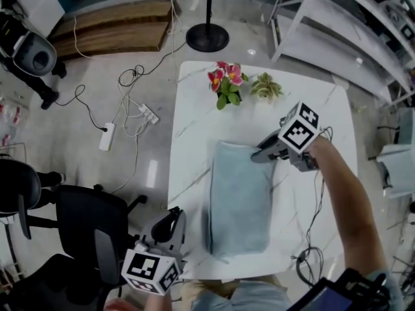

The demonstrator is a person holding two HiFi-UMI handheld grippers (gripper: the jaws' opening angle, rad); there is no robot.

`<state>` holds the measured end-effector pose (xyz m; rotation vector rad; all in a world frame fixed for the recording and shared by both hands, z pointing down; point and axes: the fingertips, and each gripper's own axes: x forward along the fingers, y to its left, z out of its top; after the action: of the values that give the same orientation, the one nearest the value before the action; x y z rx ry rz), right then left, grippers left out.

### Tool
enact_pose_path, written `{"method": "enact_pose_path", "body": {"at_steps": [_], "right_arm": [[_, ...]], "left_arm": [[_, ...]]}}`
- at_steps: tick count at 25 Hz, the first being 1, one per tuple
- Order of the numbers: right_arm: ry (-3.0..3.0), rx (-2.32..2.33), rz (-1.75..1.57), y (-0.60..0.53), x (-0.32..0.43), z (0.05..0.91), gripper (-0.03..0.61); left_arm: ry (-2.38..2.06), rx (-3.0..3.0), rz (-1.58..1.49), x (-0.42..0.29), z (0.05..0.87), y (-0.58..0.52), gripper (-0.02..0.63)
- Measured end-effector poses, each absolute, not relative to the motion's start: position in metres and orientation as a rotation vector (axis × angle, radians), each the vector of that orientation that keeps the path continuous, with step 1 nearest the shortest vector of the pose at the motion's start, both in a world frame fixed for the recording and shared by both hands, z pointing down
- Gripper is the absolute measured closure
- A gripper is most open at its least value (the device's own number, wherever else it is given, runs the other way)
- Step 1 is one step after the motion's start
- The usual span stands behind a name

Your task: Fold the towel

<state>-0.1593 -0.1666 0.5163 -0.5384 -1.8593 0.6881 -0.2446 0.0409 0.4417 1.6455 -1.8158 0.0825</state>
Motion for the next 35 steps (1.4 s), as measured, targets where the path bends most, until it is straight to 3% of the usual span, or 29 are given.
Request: {"method": "enact_pose_path", "body": {"at_steps": [5,17,18,21,25,26,30,35], "right_arm": [[-1.987,-0.514,0.600,-0.166,-0.160,0.494,0.528],[-2.072,-0.438,0.468,-0.160,-0.160,0.494,0.505],[-2.064,-0.442,0.466,-0.160,-0.159,0.497,0.490],[-1.988,-0.447,0.410,-0.164,-0.154,0.512,0.361],[-1.846,-0.477,0.424,-0.169,-0.145,0.526,0.322],[-1.821,-0.493,0.464,-0.168,-0.145,0.525,0.328],[-1.758,-0.555,0.579,-0.157,-0.147,0.528,0.464],[-1.888,-0.551,0.537,-0.159,-0.156,0.509,0.503]], "left_arm": [[-1.861,1.645,0.089,-0.236,0.427,0.048,0.583],[-1.873,1.659,0.091,-0.193,0.417,0.063,0.583],[-1.870,1.655,0.093,-0.195,0.419,0.063,0.583],[-1.864,1.651,0.101,-0.202,0.423,0.060,0.583],[-1.852,1.663,0.102,-0.212,0.428,0.052,0.583],[-1.848,1.665,0.101,-0.214,0.430,0.050,0.583],[-1.832,1.670,0.101,-0.219,0.437,0.044,0.583],[-1.852,1.671,0.105,-0.225,0.431,0.046,0.583]]}}
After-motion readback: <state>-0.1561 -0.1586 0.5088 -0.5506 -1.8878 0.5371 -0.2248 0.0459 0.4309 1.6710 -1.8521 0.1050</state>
